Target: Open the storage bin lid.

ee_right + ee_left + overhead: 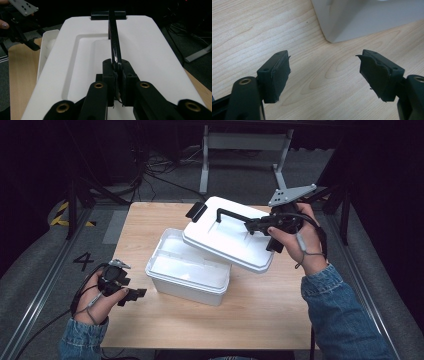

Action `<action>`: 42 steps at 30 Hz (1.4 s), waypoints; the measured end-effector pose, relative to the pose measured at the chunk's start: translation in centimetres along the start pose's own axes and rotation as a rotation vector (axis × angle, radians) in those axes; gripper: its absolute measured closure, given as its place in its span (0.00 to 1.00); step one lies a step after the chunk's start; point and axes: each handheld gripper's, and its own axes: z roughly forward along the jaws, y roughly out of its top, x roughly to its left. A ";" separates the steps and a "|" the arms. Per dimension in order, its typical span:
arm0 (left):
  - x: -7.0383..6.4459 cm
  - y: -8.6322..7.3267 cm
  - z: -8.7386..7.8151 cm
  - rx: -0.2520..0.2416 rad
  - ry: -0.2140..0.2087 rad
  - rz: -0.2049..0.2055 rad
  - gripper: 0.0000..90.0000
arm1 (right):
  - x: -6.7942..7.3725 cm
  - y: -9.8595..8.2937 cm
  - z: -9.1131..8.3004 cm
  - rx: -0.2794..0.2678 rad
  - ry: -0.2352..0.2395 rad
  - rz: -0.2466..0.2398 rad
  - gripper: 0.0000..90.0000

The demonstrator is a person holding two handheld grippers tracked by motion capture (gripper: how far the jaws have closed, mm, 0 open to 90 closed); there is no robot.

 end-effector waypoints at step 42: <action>0.1 -0.1 0.3 0.014 -0.004 -0.007 0.28 | -7.9 -9.2 -3.1 0.095 -0.203 0.221 0.94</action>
